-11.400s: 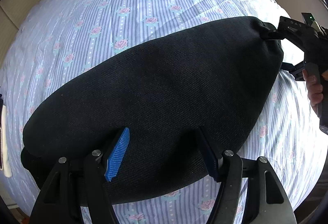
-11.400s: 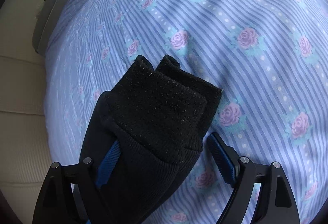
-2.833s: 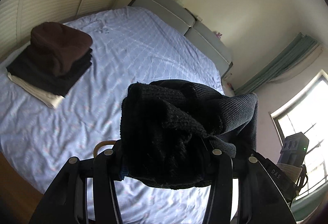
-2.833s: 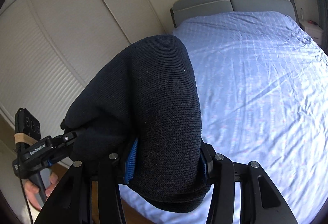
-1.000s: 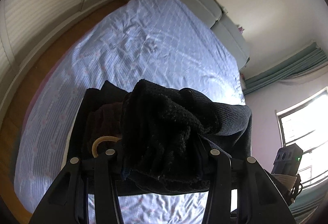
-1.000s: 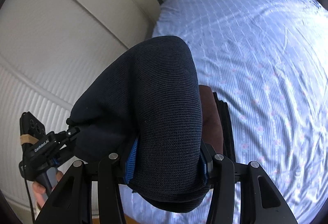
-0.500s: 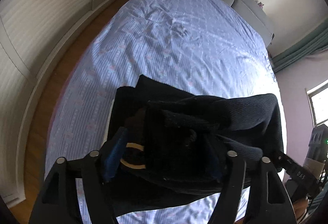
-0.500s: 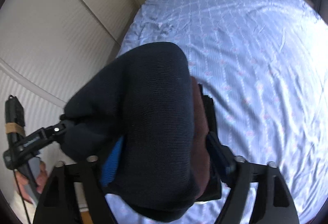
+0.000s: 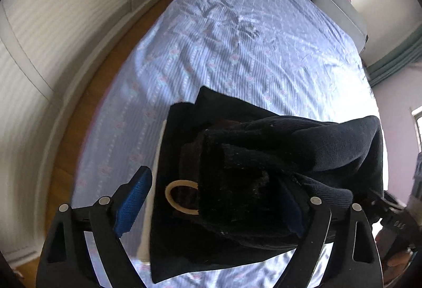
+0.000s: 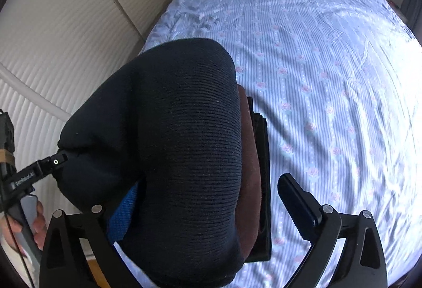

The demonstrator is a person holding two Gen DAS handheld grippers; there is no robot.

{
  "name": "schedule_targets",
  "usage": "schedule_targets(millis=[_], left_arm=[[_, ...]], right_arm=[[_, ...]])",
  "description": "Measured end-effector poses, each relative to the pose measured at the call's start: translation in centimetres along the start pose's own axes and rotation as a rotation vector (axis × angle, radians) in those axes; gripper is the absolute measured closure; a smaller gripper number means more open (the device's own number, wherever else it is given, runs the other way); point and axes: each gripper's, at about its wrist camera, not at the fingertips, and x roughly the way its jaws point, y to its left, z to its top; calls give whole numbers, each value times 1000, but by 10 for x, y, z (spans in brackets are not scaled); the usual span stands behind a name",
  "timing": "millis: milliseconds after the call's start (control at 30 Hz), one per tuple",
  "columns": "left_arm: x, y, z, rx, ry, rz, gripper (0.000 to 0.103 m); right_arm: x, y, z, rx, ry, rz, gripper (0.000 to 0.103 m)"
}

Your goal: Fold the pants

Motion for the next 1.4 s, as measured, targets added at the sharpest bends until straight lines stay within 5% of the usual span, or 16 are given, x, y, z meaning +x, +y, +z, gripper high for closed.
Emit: schedule_targets(millis=[267, 433, 567, 767, 1400], left_arm=[[-92, -29, -27, 51, -206, 15, 15], [-138, -92, -79, 235, -322, 46, 6], [-154, -155, -128, 349, -335, 40, 5], [-172, -252, -201, 488, -337, 62, 4], [-206, -479, -364, 425, -410, -38, 0]], right_arm=[[-102, 11, -31, -72, -216, 31, 4], [-173, -6, -79, -137, -357, -105, 4], [-215, -41, -118, -129, -390, -204, 4], [-270, -107, -169, -41, -423, -242, 4], [-418, -329, -291, -16, -494, -225, 4]])
